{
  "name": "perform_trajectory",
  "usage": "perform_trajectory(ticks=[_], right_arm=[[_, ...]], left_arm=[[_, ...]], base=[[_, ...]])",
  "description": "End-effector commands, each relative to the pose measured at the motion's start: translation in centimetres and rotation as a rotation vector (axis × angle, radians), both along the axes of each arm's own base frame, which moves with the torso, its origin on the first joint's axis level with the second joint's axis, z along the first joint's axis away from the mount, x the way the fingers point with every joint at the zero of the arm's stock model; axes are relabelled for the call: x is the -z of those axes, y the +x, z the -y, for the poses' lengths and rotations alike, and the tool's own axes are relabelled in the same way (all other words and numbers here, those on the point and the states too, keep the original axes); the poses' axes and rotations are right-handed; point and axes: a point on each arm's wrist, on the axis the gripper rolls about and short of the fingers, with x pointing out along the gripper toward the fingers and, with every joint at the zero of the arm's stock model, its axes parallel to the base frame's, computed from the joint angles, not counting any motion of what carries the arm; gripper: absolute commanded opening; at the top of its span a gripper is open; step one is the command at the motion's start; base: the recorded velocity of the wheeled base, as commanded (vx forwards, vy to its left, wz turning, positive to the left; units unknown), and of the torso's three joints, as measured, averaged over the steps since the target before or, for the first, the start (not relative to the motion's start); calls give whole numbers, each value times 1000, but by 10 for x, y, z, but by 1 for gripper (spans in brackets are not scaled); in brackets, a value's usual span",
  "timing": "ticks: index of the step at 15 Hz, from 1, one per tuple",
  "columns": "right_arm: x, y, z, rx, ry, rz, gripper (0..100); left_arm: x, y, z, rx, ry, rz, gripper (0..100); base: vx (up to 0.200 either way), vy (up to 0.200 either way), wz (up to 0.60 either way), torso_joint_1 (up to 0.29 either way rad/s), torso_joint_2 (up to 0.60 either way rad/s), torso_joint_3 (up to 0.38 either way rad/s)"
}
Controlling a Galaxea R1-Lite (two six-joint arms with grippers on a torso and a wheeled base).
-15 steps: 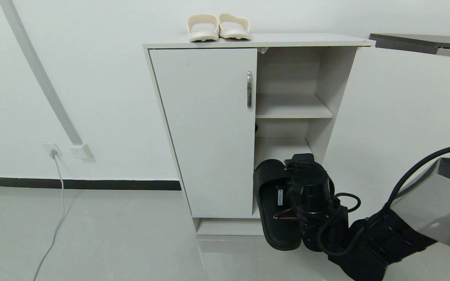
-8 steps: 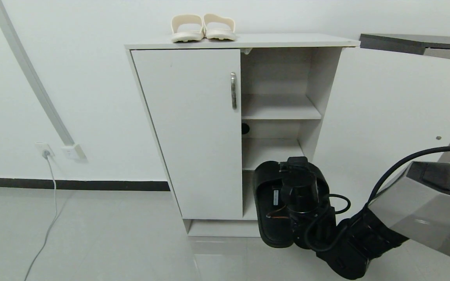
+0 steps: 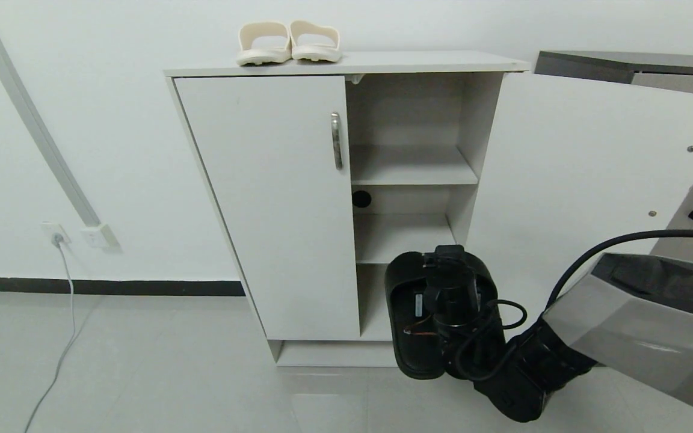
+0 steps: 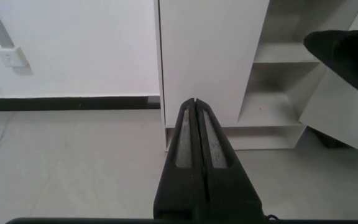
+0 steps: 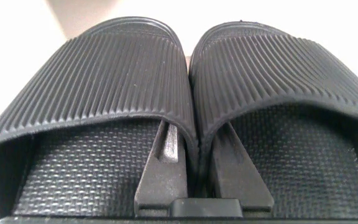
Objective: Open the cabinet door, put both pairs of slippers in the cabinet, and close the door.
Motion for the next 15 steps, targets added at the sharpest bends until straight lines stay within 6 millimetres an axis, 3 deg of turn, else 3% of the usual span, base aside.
perform_trajectory(ticks=[1, 8, 15], right_arm=[[12, 4, -5, -27, -7, -17, 0], [8, 8, -11, -42, 23, 10, 0], [18, 14, -16, -53, 31, 15, 0]], left_arm=[[0, 0, 0, 0, 0, -2, 0], [0, 0, 0, 0, 0, -2, 0], [0, 0, 0, 7, 4, -4, 0]], base=[[0, 0, 0, 0, 0, 0], [0, 0, 0, 0, 0, 0], [0, 0, 0, 0, 1, -16]])
